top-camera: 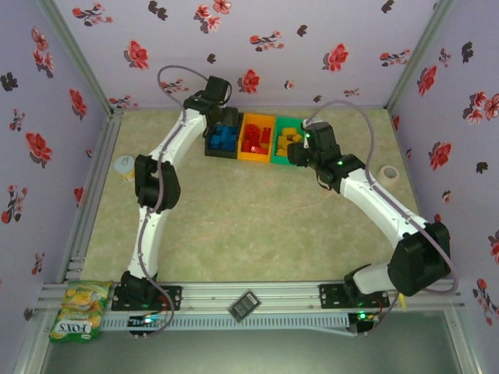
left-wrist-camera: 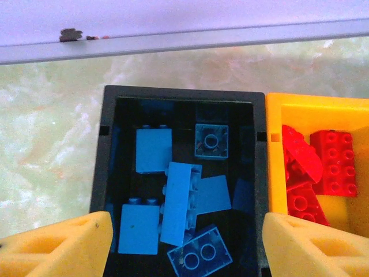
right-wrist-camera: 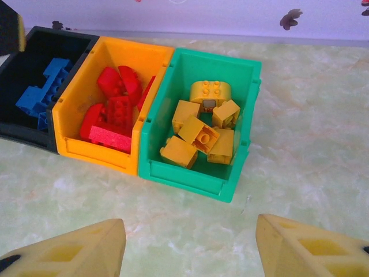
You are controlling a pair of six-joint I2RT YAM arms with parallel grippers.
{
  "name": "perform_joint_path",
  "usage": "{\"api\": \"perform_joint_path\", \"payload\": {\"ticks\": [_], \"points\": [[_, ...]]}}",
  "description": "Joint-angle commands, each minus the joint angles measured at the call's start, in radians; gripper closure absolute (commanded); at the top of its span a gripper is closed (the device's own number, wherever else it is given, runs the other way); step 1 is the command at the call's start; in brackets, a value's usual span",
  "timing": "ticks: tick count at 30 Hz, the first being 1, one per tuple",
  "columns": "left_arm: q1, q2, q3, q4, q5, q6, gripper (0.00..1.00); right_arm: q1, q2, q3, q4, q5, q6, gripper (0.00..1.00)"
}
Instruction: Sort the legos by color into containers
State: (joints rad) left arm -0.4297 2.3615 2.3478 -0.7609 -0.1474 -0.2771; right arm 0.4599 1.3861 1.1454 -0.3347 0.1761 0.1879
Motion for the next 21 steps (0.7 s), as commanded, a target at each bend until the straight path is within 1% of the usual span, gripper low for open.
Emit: {"api": "perform_joint_path", "payload": {"ticks": [1, 5, 9, 11, 13, 15, 18, 21], "points": [[0.006, -0.14, -0.012, -0.002, -0.053, 0.031, 0.27, -0.001, 0.004, 0.025, 0.0, 0.0, 0.016, 0.37], [0.005, -0.232, -0.038, -0.018, -0.087, 0.035, 0.21, 0.0, -0.006, 0.034, -0.022, 0.007, 0.021, 0.33], [0.004, -0.344, -0.124, 0.001, -0.09, 0.028, 0.15, -0.001, -0.051, 0.024, -0.051, 0.047, 0.013, 0.24], [0.005, -0.398, -0.183, 0.024, -0.098, 0.027, 0.13, -0.001, -0.071, 0.024, -0.069, 0.067, 0.003, 0.14], [0.004, -0.452, -0.242, 0.044, -0.107, 0.027, 0.1, -0.002, -0.085, 0.03, -0.094, 0.081, -0.007, 0.07], [0.004, -0.501, -0.294, 0.059, -0.121, 0.035, 0.0, -0.003, -0.097, 0.042, -0.12, 0.097, -0.017, 0.01], [0.005, -0.551, -0.334, 0.045, -0.149, 0.053, 0.0, -0.011, -0.115, 0.066, -0.156, 0.089, -0.021, 0.01], [0.004, -0.579, -0.345, -0.019, -0.196, 0.064, 0.0, -0.014, -0.15, 0.095, -0.182, 0.093, 0.006, 0.01]]}}
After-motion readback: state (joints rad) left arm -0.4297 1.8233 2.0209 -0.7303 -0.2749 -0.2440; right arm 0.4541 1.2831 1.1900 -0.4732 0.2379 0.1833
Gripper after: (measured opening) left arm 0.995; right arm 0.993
